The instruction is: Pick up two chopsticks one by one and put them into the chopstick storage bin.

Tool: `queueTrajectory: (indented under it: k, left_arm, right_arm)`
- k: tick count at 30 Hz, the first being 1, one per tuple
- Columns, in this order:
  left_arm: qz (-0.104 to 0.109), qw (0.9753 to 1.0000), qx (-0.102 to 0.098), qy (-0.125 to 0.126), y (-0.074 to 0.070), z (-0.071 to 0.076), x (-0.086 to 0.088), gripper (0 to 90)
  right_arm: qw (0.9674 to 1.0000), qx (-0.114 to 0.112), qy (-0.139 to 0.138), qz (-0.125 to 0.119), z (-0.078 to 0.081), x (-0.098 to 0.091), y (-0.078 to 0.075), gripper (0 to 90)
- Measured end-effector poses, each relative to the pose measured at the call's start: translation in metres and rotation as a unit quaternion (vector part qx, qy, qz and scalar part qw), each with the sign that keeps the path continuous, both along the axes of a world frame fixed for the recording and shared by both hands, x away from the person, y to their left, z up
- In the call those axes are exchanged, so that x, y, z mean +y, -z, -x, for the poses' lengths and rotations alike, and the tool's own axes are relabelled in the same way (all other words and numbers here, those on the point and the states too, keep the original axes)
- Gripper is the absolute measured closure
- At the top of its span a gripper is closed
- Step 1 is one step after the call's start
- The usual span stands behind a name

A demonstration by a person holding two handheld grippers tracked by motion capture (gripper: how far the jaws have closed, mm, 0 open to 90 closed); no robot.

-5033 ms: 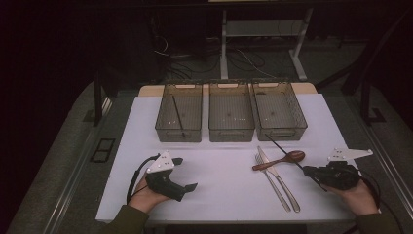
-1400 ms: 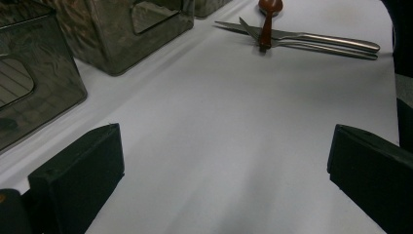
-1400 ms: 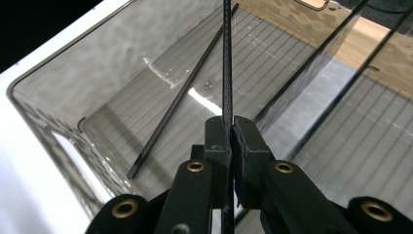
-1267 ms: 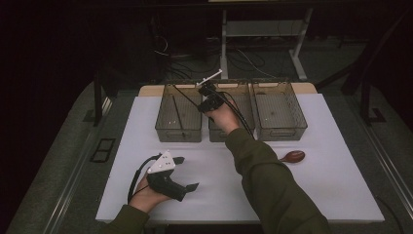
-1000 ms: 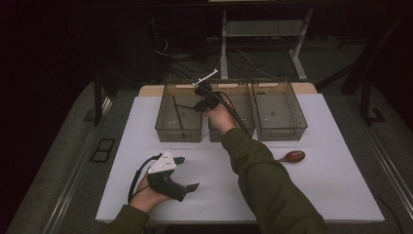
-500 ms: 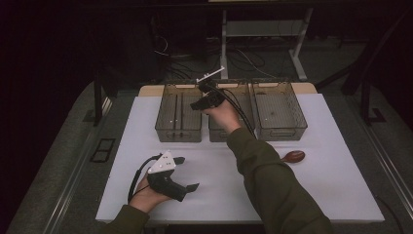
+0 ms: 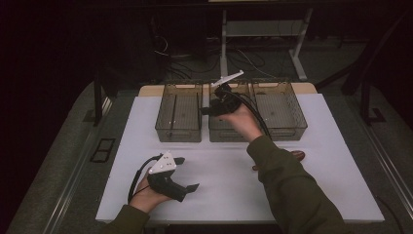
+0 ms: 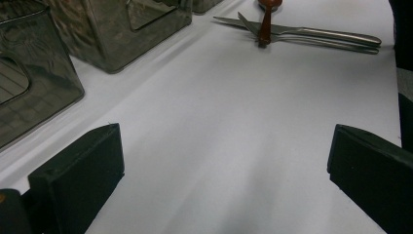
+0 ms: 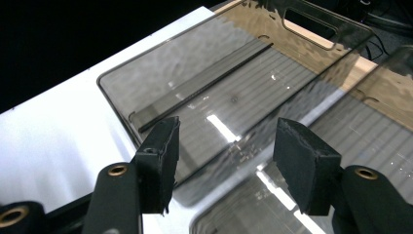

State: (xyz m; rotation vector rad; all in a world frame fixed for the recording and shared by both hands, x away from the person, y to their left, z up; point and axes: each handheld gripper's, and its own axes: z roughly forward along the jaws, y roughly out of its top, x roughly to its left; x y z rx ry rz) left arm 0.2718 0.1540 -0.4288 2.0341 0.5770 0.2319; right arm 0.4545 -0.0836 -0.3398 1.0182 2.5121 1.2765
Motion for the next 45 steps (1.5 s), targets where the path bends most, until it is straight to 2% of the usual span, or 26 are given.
queueTrajectory:
  k: [3, 7, 9, 17, 23, 31, 37, 45]
  left_arm:
    - [-0.009, 0.9999, -0.003, 0.003, 0.000, -0.001, 0.001, 0.0]
    - [-0.004, 1.0000, 0.002, -0.002, 0.001, 0.000, 0.000, 0.0]
    - [-0.009, 1.0000, 0.000, -0.001, 0.001, 0.000, 0.001, 0.0]
    - [-0.008, 0.9999, 0.003, -0.006, 0.001, 0.000, 0.001, 0.0]
    - [-0.007, 0.9999, 0.002, -0.010, 0.001, -0.001, 0.000, 0.0]
    - [-0.008, 0.9999, 0.000, -0.011, 0.002, -0.001, 0.000, 0.0]
    - [-0.011, 0.9999, -0.001, -0.011, 0.001, 0.000, 0.000, 0.0]
    - [-0.013, 0.9999, -0.003, -0.010, 0.001, 0.000, 0.000, 0.0]
  right_arm:
    - [1.0000, -0.006, -0.003, -0.004, 0.005, -0.011, 0.001, 40.5]
    - [0.9998, -0.013, -0.006, -0.015, 0.012, -0.026, 0.000, 38.6]
    - [0.9997, -0.016, -0.007, -0.018, 0.015, -0.034, 0.000, 38.0]
    - [0.9989, -0.007, -0.013, -0.043, 0.028, -0.066, 0.002, 38.1]
    - [0.9983, -0.015, -0.008, -0.056, 0.043, -0.088, 0.008, 35.4]
    - [0.9977, -0.026, -0.003, -0.062, 0.063, -0.121, 0.017, 33.9]
    - [0.9976, -0.025, 0.005, -0.064, 0.078, -0.143, 0.026, 33.7]
    - [0.9988, -0.014, 0.017, -0.043, 0.095, -0.169, 0.040, 33.5]
